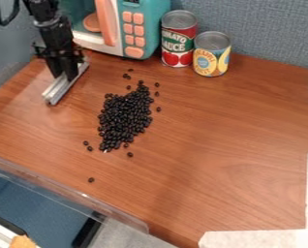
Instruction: Sweep into pile
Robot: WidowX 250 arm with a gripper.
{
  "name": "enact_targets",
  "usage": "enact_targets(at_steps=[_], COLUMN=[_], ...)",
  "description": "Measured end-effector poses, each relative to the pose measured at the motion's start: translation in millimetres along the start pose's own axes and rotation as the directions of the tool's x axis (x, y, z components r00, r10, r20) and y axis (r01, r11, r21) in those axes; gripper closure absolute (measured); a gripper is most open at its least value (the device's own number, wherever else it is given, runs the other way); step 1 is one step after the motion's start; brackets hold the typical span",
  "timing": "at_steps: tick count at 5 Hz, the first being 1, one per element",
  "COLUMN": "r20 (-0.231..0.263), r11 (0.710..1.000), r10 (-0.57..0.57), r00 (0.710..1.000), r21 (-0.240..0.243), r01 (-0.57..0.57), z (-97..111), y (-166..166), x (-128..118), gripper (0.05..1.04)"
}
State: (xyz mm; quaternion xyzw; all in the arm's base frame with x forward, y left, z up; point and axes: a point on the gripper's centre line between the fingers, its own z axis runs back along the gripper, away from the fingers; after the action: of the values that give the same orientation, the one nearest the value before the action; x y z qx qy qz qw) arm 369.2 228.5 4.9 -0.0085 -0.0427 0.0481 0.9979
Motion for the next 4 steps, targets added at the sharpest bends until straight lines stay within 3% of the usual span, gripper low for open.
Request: enact_targets(at_steps=[2,4], r20=[0.006,0.029], r11=[0.995,0.97], r10=[-0.103,-0.244], r00=[0.995,0.969], r21=[0.019,0.022], r01=[0.103,0.244], z=[-2,-4], y=[-33,-94], x=[12,25], gripper=[0.746,0.746])
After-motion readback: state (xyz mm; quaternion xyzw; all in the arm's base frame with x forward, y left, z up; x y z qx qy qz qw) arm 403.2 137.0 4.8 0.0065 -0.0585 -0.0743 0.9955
